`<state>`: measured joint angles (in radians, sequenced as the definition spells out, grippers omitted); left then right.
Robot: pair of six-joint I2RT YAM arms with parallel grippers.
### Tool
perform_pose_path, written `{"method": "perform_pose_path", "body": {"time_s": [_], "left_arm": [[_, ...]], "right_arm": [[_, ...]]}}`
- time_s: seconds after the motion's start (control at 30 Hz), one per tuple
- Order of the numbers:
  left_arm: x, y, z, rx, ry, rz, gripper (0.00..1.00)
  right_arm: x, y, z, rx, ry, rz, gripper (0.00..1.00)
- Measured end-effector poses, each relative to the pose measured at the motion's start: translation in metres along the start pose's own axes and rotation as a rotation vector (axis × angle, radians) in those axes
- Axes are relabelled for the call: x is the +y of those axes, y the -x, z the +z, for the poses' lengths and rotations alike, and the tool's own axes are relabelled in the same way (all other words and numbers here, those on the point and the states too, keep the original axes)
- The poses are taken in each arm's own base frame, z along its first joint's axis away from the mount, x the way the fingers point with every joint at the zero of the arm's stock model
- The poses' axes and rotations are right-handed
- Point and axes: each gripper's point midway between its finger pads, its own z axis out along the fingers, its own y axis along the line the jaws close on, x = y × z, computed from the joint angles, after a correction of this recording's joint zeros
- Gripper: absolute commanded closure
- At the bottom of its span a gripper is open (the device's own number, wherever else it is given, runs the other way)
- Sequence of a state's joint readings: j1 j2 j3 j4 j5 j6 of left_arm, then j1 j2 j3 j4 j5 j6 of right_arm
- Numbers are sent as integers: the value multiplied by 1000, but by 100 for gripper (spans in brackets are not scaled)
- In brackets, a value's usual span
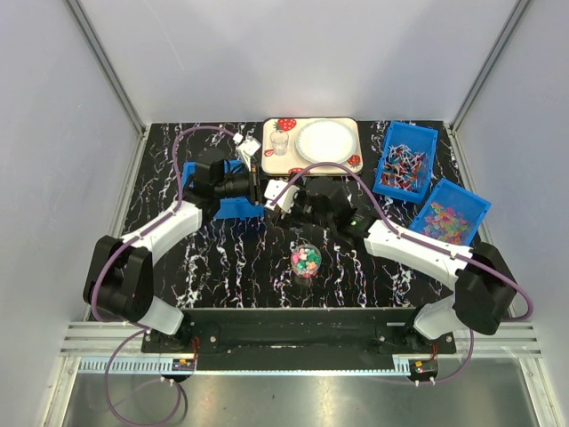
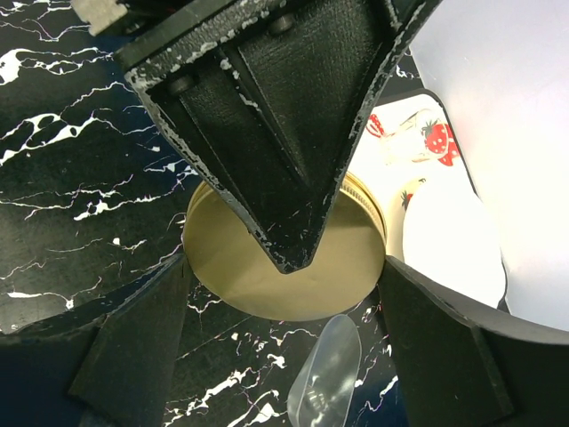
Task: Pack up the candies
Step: Pick up the bottle lid at the center of the board.
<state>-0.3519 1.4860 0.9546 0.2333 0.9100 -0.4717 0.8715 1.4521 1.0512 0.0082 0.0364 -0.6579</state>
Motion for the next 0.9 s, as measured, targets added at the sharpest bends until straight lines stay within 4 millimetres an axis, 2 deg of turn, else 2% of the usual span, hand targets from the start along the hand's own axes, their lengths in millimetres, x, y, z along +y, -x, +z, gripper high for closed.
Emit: {"method": "perform_pose_path", "body": {"time_s": [0.17, 0.3, 0.5, 0.73, 0.8, 0.9], "left_arm": [[0, -1, 0, 2, -2, -2, 100], [0, -1, 0, 1, -1, -4, 100], [0, 0, 0, -2, -3, -5, 100], [0, 0, 0, -1, -4, -6, 100], [0, 0, 0, -1, -4, -6, 99], [0, -2, 0, 2, -5, -9, 98]], "right_arm": [[0, 0, 0, 0, 2, 1, 10], [1, 0, 0, 0, 3, 4, 2], [1, 0, 0, 0, 3, 9, 0], [0, 0, 0, -1, 0, 9, 12], [0, 0, 0, -1, -1, 8, 21], [0, 0, 1, 1, -2, 7, 23]]}}
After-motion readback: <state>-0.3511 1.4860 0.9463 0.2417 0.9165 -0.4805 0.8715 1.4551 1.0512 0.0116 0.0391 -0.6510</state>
